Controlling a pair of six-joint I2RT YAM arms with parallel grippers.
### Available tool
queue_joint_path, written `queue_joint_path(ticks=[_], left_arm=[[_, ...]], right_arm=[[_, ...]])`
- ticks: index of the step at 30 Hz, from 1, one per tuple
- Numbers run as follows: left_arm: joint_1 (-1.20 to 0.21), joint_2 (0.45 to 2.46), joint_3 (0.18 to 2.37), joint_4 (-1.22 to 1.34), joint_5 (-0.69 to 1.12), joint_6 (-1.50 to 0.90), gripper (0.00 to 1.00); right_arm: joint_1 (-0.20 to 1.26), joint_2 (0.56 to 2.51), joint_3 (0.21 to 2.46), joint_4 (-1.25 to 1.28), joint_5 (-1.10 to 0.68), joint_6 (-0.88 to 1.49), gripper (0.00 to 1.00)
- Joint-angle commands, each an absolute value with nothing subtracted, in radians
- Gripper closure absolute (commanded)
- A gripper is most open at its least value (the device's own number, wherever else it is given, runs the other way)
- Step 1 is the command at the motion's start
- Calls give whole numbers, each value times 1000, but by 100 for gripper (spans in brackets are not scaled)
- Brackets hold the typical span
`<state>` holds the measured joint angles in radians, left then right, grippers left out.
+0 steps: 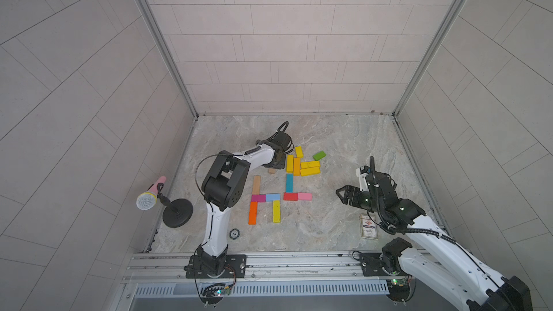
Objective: Assemble the letter h with building blocks
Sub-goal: Pick up the building block from the center of the board.
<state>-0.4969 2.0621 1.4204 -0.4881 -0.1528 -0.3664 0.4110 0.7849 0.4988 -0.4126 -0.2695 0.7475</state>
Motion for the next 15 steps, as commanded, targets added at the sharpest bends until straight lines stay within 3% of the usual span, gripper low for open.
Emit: queue_joint_path(ticks=[1, 8, 15], left_arm=[[-490, 2025, 1410, -512, -125, -388, 74], [-560, 1683, 1255, -478, -146, -459, 75], [-761, 1307, 947, -483, -239, -634, 75]], right_arm=[[404, 769, 488, -430, -260, 743, 20], [392, 759, 483, -431, -256, 741, 20], [365, 766, 484, -429, -269, 732, 20]])
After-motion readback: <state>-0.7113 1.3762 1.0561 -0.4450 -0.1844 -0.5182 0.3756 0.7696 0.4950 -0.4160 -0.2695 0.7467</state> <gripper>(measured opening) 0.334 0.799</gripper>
